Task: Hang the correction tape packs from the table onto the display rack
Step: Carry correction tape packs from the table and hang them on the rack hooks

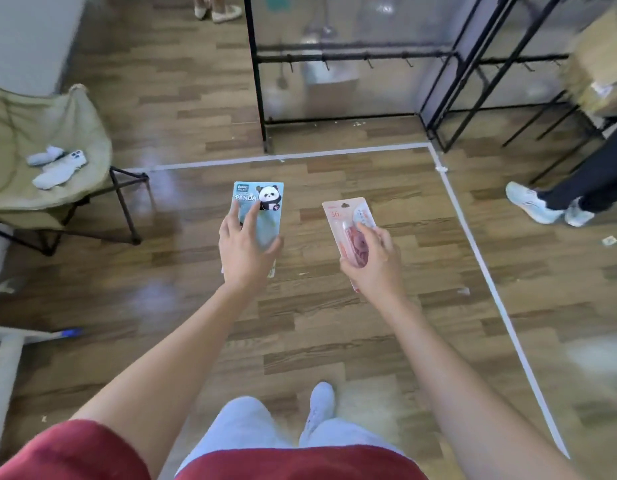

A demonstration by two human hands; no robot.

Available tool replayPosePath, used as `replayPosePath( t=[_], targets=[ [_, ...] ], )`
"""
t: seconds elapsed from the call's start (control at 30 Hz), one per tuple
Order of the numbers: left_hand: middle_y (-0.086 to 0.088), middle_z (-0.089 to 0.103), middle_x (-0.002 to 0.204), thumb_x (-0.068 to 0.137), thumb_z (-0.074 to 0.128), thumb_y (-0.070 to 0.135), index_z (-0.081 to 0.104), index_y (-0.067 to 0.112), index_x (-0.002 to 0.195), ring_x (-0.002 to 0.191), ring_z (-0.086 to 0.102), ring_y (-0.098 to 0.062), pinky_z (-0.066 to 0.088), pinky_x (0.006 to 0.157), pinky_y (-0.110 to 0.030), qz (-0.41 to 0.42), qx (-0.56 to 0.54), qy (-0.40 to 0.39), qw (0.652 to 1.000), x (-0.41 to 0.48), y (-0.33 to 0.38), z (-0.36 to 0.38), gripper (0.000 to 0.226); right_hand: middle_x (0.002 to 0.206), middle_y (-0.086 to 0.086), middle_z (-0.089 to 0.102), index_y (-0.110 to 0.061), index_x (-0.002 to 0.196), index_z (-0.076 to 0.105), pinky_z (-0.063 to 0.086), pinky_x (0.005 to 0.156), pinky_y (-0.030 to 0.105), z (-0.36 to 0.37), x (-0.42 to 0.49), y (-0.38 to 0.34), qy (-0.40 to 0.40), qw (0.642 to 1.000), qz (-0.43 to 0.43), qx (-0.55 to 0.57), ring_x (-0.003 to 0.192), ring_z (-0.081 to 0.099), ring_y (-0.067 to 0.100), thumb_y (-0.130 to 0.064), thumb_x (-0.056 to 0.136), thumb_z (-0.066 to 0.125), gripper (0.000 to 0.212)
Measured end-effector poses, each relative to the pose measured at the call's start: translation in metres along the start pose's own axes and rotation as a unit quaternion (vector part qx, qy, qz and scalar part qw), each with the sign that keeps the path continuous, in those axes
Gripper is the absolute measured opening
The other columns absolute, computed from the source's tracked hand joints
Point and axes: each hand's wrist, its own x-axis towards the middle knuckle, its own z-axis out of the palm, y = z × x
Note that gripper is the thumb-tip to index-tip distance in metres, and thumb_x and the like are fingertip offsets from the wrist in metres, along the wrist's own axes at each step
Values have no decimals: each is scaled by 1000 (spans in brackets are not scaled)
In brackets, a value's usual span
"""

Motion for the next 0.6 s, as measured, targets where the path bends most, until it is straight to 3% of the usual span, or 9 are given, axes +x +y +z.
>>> replayPosePath(
  t=[0.33, 0.6],
  targets=[
    [-8, 17, 158, 83, 68, 29, 36, 24, 146, 140, 20, -29, 18, 113, -36, 24, -4, -3, 1000, 112, 107, 85, 70, 139, 8, 37, -15, 141, 43, 32, 106, 35, -77, 147, 59, 21, 1000, 2, -3, 125, 38, 29, -22, 80, 69, 67],
    [-8, 19, 157, 83, 69, 28, 37, 22, 146, 141, 22, -29, 18, 113, -36, 14, -21, 45, 999, 255, 198, 131, 71, 139, 5, 35, -18, 142, 40, 45, 94, 45, -139, 326, 61, 42, 998, -44, -10, 122, 39, 27, -23, 81, 67, 66]
  ],
)
